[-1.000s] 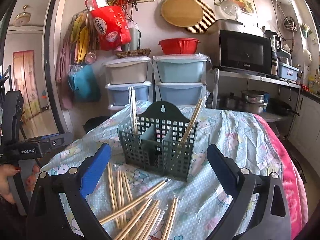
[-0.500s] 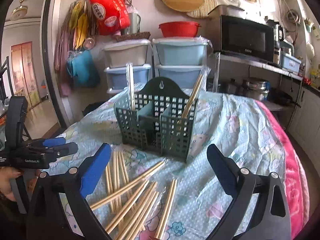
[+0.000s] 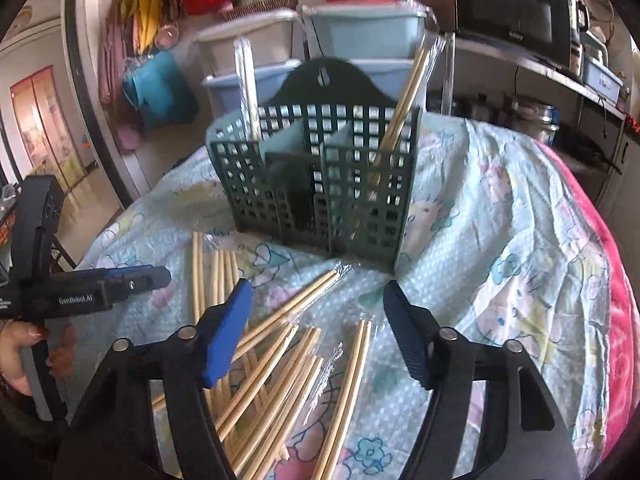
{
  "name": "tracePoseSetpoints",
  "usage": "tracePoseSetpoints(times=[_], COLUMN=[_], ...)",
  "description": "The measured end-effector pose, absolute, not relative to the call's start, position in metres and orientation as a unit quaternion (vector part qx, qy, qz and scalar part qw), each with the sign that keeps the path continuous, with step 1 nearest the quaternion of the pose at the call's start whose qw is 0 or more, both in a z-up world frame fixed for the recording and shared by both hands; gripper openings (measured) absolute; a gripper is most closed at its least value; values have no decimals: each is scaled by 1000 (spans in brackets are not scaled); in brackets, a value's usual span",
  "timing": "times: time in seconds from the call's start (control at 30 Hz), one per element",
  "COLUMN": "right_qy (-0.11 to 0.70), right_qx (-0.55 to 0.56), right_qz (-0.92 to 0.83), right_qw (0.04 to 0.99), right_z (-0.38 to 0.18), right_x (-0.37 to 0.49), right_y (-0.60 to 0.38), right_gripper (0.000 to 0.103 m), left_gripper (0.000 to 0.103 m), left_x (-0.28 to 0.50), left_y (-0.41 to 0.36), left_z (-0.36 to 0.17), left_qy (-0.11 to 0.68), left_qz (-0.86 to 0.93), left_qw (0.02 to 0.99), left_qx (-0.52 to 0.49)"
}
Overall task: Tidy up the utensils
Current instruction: 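Reach down and close the right tool on a chopstick while the left grasps another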
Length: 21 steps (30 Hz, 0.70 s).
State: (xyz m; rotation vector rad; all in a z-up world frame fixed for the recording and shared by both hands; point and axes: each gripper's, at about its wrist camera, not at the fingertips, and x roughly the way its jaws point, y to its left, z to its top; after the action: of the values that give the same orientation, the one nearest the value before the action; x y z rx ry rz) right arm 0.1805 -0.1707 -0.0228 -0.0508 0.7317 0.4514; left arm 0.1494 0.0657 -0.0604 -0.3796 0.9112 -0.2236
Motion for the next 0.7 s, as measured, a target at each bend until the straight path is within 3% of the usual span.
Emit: tracePoseSetpoints(times=[0.23,0.63,0.7], right_qy=[409,455,458], right_qx=[4,52,53], right_qz=[202,169,166], right_qw=[890,872,872], right_z=[-43,-64,-65], right_x=[212,247,251], right_y=[-162,-160,-161], right_gripper=[51,46,43], left_gripper=[37,36,31], left_x=[177,208,211], left_y=[76,80,80], left_z=[-60,-72,-74], left_qy=[446,460,459], left_qz=[-114,-97,-91], left_qw=[858,846,849], left_qx=[-229,-253,-245])
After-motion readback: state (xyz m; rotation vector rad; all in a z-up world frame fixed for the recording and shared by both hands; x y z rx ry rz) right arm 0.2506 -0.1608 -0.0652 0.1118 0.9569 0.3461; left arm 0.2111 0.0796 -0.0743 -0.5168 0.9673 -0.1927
